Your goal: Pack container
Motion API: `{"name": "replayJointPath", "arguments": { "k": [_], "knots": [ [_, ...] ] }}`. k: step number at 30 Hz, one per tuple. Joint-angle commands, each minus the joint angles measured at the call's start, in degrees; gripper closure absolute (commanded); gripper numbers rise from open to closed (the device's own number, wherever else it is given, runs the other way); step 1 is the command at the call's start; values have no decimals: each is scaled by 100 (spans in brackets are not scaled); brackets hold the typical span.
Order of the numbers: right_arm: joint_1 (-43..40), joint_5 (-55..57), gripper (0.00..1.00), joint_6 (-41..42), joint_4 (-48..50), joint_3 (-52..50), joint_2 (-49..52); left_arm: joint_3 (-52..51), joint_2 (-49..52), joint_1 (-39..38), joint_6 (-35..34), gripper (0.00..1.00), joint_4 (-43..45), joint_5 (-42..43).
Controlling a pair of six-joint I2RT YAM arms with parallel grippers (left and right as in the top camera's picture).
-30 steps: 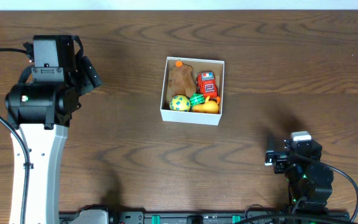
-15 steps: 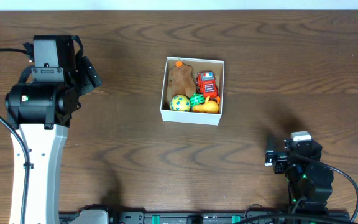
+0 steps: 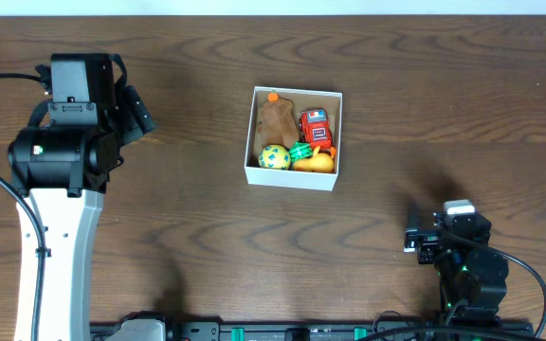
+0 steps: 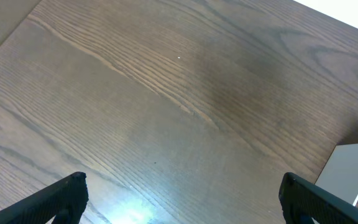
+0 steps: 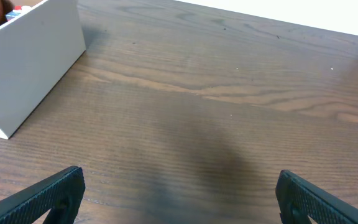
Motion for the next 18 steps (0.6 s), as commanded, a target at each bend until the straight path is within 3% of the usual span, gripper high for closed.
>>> {"name": "replayJointPath", "arguments": {
  "k": [1, 4, 8, 18],
  "knots": [
    [83, -42, 1, 66, 7, -26, -50, 17, 2, 31, -22, 2, -57, -114],
    [83, -42, 1, 66, 7, -26, -50, -76, -214, 31, 372, 2, -142, -144],
    [83, -42, 1, 66, 7, -26, -50, -459, -769, 31, 378, 2, -79, -138],
    [83, -42, 1, 66, 7, -26, -50, -2977, -2940, 31, 387, 2, 1604, 66]
  ]
}}
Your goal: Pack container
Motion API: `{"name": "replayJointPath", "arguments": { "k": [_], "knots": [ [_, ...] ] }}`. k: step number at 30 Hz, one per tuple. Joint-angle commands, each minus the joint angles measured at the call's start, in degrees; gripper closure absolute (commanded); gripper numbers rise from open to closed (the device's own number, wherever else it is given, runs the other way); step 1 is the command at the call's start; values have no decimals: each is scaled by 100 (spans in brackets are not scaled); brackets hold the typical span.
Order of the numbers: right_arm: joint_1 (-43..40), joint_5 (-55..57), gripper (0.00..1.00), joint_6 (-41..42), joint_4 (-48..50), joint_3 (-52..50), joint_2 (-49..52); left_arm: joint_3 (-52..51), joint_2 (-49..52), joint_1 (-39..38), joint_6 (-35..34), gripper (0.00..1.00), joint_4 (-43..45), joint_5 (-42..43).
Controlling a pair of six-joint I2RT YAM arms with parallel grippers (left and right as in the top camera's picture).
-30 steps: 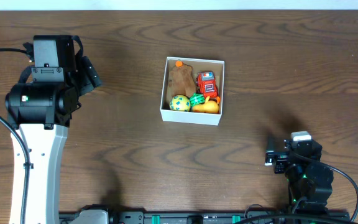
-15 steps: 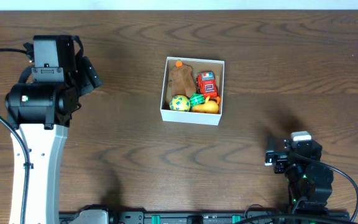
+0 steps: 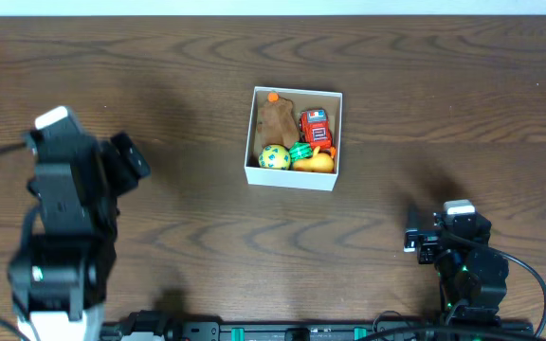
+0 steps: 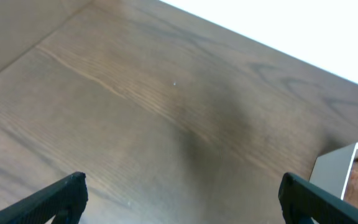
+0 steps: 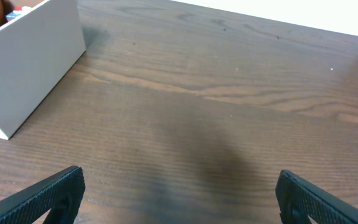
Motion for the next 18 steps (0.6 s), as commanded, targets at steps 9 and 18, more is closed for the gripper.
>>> {"name": "replayJointPath", "arguments": {
  "k": [9, 18],
  "knots": [
    [83, -42, 1, 66, 0, -24, -46, -3528, -2441, 28, 267, 2, 1891, 70],
    [83, -42, 1, 66, 0, -24, -46, -5042, -4068, 22, 264, 2, 2461, 221]
  ]
}}
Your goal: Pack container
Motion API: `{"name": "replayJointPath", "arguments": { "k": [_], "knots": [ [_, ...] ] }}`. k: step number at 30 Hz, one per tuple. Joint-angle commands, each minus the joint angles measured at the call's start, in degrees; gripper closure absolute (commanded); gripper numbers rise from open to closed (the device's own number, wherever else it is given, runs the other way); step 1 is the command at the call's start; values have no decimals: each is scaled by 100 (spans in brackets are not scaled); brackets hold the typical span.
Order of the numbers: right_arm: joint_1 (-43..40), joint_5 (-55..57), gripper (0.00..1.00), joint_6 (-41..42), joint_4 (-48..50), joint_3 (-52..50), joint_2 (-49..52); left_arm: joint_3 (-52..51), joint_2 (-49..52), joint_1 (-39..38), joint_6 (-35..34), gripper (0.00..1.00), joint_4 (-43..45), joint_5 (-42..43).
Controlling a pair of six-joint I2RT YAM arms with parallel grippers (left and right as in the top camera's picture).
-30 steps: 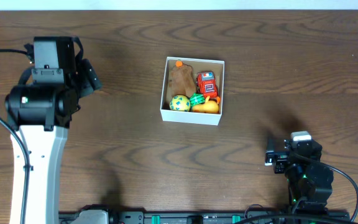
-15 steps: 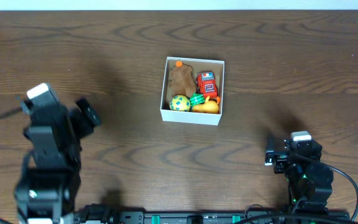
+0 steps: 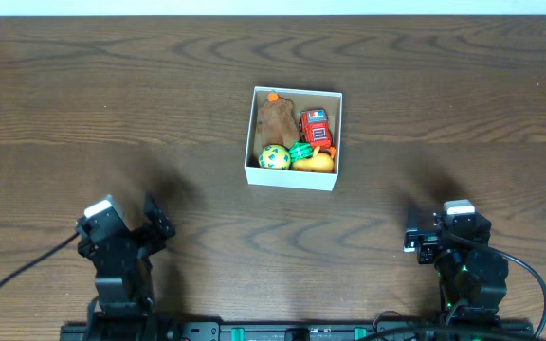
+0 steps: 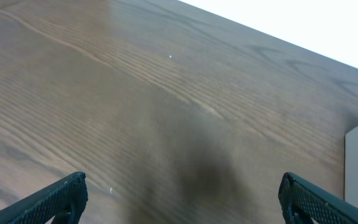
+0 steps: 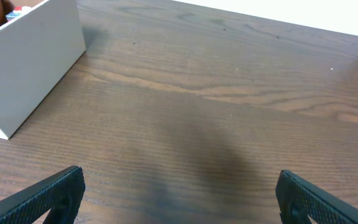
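The white container (image 3: 294, 178) stands at the table's middle, slightly toward the back. It holds a brown plush toy (image 3: 276, 121), a red toy car (image 3: 315, 126), a yellow-green ball (image 3: 274, 157) and an orange duck (image 3: 315, 162). My left gripper (image 4: 182, 199) hovers low over bare wood at the front left, open and empty, and the container's wall shows at its far right. At the front right, my right gripper (image 5: 179, 193) is also open and empty, with the container (image 5: 33, 68) to its upper left.
Both arms sit folded near the front edge, the left arm (image 3: 117, 260) and the right arm (image 3: 467, 265). The dark wooden table (image 3: 425, 85) surrounds the container on all sides, and no loose objects show on it.
My left arm has moved from the table's mid-left back to the front left edge and is folded there, gripper still open. The right arm and the container's contents are unchanged.
At first my left arm was stretched out over the far left of the table, gripper open and empty. Then it stood at the mid-left. Now it is folded at the front edge. The right arm stayed folded throughout, and the container held the same toys.
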Motion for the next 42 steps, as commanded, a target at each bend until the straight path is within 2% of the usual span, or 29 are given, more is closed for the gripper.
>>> {"name": "replayJointPath", "arguments": {
  "k": [1, 19, 42],
  "knots": [
    [83, -42, 1, 66, -2, -20, -46, -240, -444, 22, 90, 2, 48, 72],
    [83, -42, 1, 66, -2, -20, -46, -979, -1375, 22, 90, 2, 46, 70],
    [83, -42, 1, 63, -2, -20, -46, -979, -1362, 22, 90, 2, 46, 70]
  ]
}}
